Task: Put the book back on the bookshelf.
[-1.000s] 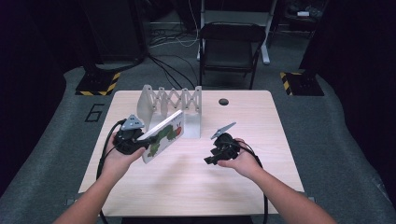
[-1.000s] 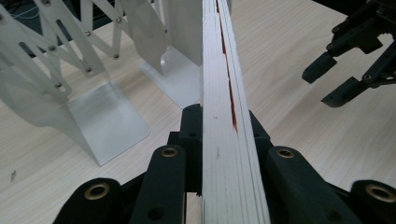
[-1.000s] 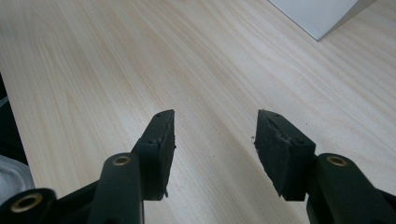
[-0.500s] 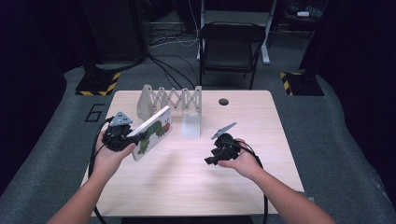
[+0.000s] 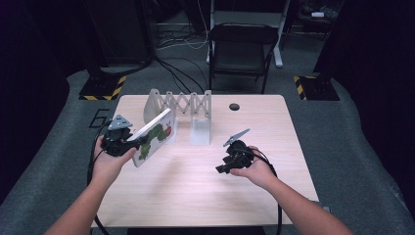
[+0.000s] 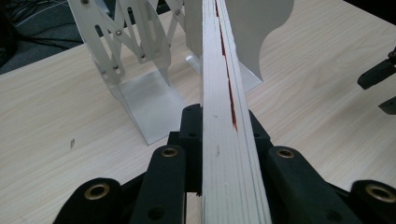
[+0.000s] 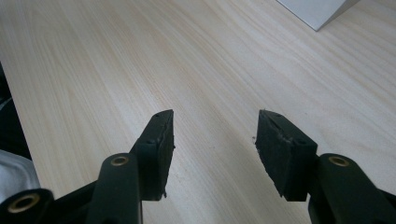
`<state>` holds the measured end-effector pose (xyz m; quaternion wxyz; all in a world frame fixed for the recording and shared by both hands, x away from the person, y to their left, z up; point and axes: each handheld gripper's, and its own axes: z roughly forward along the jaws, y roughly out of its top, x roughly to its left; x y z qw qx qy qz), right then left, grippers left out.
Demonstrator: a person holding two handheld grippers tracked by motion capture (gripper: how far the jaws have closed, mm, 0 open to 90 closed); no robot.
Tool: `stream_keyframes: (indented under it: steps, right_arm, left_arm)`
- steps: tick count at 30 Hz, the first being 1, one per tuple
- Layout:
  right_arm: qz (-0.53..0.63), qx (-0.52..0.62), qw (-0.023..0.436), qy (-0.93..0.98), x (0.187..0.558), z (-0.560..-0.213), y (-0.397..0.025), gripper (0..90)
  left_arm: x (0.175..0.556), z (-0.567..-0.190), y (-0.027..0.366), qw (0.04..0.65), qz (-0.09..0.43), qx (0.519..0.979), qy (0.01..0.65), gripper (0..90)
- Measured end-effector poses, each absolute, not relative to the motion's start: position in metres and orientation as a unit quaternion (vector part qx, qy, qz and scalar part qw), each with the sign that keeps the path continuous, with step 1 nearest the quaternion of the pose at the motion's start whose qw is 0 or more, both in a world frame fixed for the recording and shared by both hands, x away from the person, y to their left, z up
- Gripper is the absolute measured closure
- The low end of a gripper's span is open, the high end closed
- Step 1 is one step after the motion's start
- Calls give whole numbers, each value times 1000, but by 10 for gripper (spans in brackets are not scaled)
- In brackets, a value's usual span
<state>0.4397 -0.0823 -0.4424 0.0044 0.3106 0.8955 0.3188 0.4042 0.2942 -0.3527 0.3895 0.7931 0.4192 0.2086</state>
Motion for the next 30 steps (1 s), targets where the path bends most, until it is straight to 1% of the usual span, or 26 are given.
stream_keyframes:
  steps: [19, 30]
  right_arm:
    - [314, 317, -2, 895, 439, -441, -87, 467]
    - [320, 317, 0, 893, 440, -443, -87, 467]
  left_arm:
    - [410, -352, 307, 387, 225, 771, 453, 760]
    - [418, -354, 303, 381, 235, 760, 470, 760]
